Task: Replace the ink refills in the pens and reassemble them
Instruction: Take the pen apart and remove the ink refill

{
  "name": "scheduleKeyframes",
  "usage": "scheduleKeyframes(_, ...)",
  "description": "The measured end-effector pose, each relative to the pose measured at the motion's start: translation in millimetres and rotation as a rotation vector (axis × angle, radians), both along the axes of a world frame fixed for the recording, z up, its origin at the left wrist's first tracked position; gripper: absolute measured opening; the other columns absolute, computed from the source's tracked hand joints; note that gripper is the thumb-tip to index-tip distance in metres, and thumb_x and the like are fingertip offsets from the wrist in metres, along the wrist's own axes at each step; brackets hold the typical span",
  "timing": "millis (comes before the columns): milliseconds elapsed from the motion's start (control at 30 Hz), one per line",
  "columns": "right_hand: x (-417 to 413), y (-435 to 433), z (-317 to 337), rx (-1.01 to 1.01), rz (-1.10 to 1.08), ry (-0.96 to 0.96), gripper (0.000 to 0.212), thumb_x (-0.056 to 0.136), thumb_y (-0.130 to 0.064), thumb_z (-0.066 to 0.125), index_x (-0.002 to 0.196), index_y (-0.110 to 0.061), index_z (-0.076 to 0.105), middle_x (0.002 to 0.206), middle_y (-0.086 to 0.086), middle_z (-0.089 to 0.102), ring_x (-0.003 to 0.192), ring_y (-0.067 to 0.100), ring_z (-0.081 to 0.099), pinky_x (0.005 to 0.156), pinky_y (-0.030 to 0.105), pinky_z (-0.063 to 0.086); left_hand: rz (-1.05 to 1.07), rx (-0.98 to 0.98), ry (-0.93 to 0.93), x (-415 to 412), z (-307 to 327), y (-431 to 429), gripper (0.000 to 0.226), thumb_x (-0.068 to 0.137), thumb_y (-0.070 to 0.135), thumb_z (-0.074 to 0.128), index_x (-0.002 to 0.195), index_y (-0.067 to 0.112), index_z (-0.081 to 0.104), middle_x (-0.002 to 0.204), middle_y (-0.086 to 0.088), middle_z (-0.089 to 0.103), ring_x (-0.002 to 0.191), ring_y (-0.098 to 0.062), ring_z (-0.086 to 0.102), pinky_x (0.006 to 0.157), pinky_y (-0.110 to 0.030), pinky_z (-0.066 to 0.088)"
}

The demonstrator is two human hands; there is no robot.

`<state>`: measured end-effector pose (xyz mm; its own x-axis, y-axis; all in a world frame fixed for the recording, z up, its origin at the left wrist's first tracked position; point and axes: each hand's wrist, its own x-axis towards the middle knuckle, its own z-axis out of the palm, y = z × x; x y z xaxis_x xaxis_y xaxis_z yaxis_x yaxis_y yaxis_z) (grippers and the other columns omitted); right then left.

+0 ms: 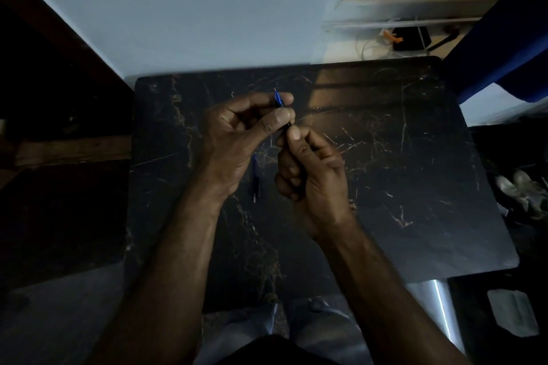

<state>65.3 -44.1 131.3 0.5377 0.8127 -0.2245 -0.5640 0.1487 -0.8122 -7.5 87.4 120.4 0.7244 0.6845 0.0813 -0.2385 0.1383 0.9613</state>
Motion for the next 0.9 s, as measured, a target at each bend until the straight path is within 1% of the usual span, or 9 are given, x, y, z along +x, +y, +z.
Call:
scheduleKeyframes(100, -3, -2, 4, 0.049, 0.049, 0.115, 0.026, 0.108, -0.027, 0.053, 0.098, -0.004, 0.060, 0.059, -0.004, 0.032, 0.052, 0.014, 0.015, 0.043, 0.019, 0.026, -0.033, -0.014, -0.042, 2, 1, -5, 0.020, 0.095, 0.008, 0.077, 0.114, 0.011, 0.081, 0.097, -0.006, 0.083, 0.089, -0.017, 0.077, 0.078, -0.023, 0.059)
scheduleKeyframes(267, -1, -4, 9, 0.109, 0.114, 0.220, 0.028, 0.102, -0.038, 0.058, 0.091, -0.013, 0.063, 0.056, -0.011, 0.033, 0.050, 0.009, 0.014, 0.040, 0.017, 0.022, -0.034, -0.056, -0.102, 5, 7, -11, 0.020, 0.092, 0.010, 0.075, 0.111, 0.015, 0.082, 0.095, -0.005, 0.083, 0.088, -0.016, 0.077, 0.081, -0.026, 0.059)
scheduleKeyframes(433, 3, -5, 12, 0.162, 0.163, 0.288, 0.029, 0.101, -0.042, 0.059, 0.087, -0.016, 0.064, 0.054, -0.014, 0.034, 0.045, 0.006, 0.017, 0.036, 0.015, 0.025, -0.066, -0.048, -0.156, 9, 11, -12, 0.019, 0.096, 0.007, 0.074, 0.114, 0.008, 0.079, 0.095, -0.007, 0.082, 0.063, -0.014, 0.069, 0.068, -0.025, 0.057)
scheduleKeyframes(533, 1, -2, 8, 0.091, 0.119, 0.220, 0.030, 0.107, -0.038, 0.054, 0.089, -0.015, 0.063, 0.055, -0.010, 0.032, 0.045, 0.004, 0.022, 0.038, 0.017, 0.026, -0.116, -0.071, -0.147, 6, -3, -3, 0.022, 0.102, 0.020, 0.074, 0.122, 0.013, 0.080, 0.107, -0.009, 0.082, 0.072, -0.014, 0.071, 0.072, -0.025, 0.058)
scheduleKeyframes(633, 1, -6, -1, -0.007, 0.068, 0.128, 0.033, 0.113, -0.033, 0.048, 0.092, -0.013, 0.063, 0.062, -0.002, 0.030, 0.053, 0.016, 0.016, 0.045, 0.025, 0.020, -0.008, -0.142, 0.131, -5, -45, 9, 0.021, 0.099, 0.036, 0.074, 0.117, 0.026, 0.081, 0.112, -0.004, 0.083, 0.094, -0.017, 0.078, 0.080, -0.031, 0.063)
scheduleKeyframes(700, 4, -13, -8, -0.029, 0.049, 0.112, 0.031, 0.111, -0.032, 0.049, 0.093, -0.012, 0.065, 0.065, -0.002, 0.033, 0.053, 0.012, 0.024, 0.048, 0.028, 0.022, 0.150, 0.136, 0.577, -16, -87, 9, 0.006, 0.093, 0.035, 0.081, 0.097, 0.034, 0.076, 0.095, 0.008, 0.080, 0.090, -0.004, 0.076, 0.078, -0.028, 0.060)
scheduleKeyframes(767, 7, -19, -13, -0.053, 0.033, 0.096, 0.029, 0.106, -0.032, 0.051, 0.093, -0.012, 0.066, 0.066, -0.001, 0.035, 0.053, 0.009, 0.033, 0.048, 0.028, 0.024, 0.193, 0.438, 0.896, -28, -129, 0, 0.018, 0.091, 0.030, 0.085, 0.082, 0.031, 0.070, 0.077, 0.014, 0.072, 0.071, 0.008, 0.066, 0.069, -0.021, 0.053)
scheduleKeyframes(833, 10, -22, -17, -0.067, 0.019, 0.098, 0.029, 0.105, -0.033, 0.052, 0.093, -0.011, 0.066, 0.067, -0.001, 0.036, 0.053, 0.009, 0.035, 0.048, 0.027, 0.026, 0.131, 0.454, 0.988, -36, -160, -14, 0.021, 0.088, 0.032, 0.089, 0.086, 0.024, 0.070, 0.072, 0.011, 0.070, 0.066, 0.001, 0.065, 0.063, -0.026, 0.053)
scheduleKeyframes(900, 11, -24, -21, -0.073, 0.011, 0.097, 0.029, 0.105, -0.033, 0.053, 0.093, -0.011, 0.067, 0.067, -0.001, 0.036, 0.052, 0.008, 0.035, 0.047, 0.025, 0.028, 0.101, 0.450, 1.079, -39, -178, -24, 0.027, 0.085, 0.037, 0.091, 0.090, 0.024, 0.068, 0.073, 0.011, 0.067, 0.067, -0.003, 0.065, 0.056, -0.020, 0.043)
